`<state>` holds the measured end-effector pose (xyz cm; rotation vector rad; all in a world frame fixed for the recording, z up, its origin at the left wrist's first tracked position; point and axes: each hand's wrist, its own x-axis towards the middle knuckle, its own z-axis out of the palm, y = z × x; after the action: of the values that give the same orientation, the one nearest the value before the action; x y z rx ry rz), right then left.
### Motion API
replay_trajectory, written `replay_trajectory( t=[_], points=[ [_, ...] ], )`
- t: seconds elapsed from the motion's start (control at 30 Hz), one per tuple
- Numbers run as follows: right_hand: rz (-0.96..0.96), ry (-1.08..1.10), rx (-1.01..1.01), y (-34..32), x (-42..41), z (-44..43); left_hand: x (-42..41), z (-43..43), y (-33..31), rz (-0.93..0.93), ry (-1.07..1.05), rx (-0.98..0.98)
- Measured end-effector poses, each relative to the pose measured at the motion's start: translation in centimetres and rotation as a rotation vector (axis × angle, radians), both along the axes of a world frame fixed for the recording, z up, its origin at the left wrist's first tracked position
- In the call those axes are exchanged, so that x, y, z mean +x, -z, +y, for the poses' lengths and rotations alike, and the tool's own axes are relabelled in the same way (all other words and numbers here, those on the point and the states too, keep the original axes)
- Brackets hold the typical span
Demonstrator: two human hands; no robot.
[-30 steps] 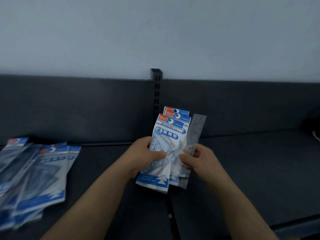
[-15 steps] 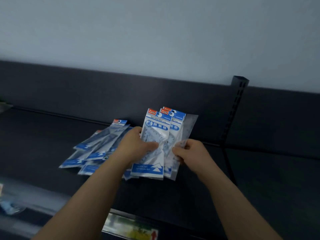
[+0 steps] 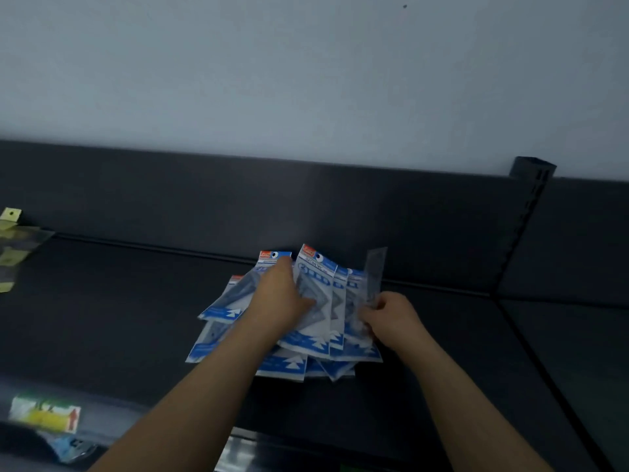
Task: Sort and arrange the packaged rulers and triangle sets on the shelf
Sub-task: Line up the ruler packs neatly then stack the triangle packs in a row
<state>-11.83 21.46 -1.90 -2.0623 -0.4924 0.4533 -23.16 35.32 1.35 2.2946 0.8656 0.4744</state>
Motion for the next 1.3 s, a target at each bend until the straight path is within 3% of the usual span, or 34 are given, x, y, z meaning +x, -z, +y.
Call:
replay_trajectory(
  t=[0.17,0.33,0.47,0.83,1.3],
  points=[
    [-0.117,-0.036,0.031,-1.5,0.0,0.4,-0.3,0.7,0.7,-0.042,0.003,0.094],
    [-0.281,-0.173,0.083,-4.1,-1.0,2.8,-3.0,1.8,0.2,-0.204,-0.062,0.055],
    [-0.322,-0.257,0.154,-5.2,-3.4,5.9,-6.8,3.9,0.1,-0.226,-0.143,0.083],
    [-0.310,-0.549,0.135,-6.1,-15.8,18.7,-20.7,14.6,0.2,-0.134,-0.358,0.189],
    [-0.126,-0.522,0.111,-1.4,-31.9,40.9,-39.3,33.4,1.7,0.029,-0.468,0.171]
  ],
)
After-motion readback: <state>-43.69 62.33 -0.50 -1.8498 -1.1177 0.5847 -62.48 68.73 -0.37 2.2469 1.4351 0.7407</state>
